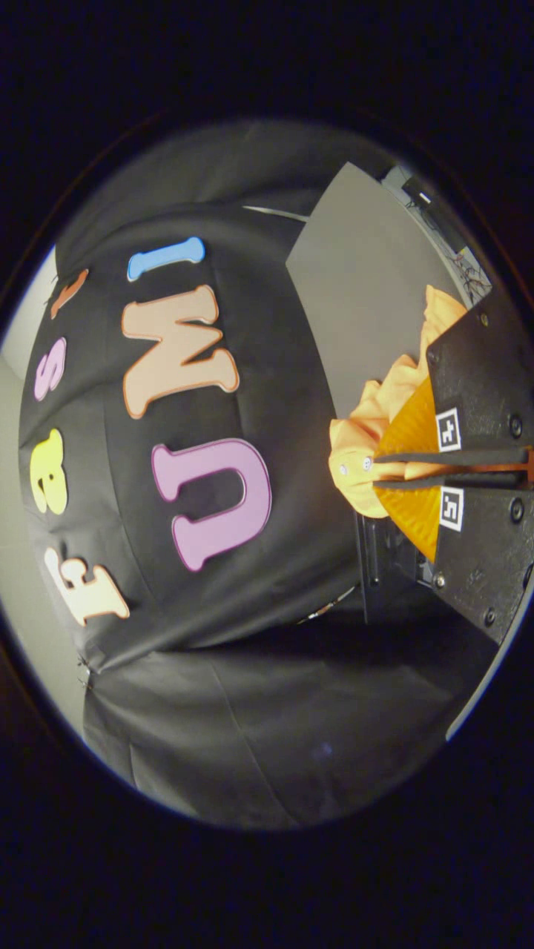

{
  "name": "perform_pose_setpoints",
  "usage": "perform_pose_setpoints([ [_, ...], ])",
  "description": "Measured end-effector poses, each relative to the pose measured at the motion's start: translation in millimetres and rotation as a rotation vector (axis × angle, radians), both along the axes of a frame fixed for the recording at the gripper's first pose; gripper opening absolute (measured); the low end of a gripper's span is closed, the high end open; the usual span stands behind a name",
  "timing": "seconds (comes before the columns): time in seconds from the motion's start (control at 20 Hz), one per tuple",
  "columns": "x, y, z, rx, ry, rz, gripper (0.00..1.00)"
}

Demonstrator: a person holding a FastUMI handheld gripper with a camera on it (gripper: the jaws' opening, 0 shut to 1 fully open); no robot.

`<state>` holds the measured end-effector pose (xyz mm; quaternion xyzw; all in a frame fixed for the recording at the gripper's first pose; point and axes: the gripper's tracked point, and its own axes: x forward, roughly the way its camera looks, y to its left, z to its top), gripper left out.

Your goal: Put the clothes into the washing machine and then close the washing machine lid.

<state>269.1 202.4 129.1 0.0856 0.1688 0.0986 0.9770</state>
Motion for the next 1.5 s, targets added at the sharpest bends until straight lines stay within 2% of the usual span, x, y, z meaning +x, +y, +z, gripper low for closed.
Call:
perform_pose_setpoints([
  [0.15, -3.3, 43.0, -1.3, 0.028, -0.024, 0.048, 0.03],
  [0.4, 1.7, 88.0, -15.9, 0.094, -0.031, 0.078, 0.03],
  [0.9, 13.8, 144.1, -70.2, 0.070, 0.011, 0.145, 0.03],
  [1.3, 12.3, 169.0, -142.1, 0.028, 0.054, 0.202, 0.03],
  [1.5, 12.0, 182.1, -198.4, -0.018, 0.100, 0.254, 0.03],
])
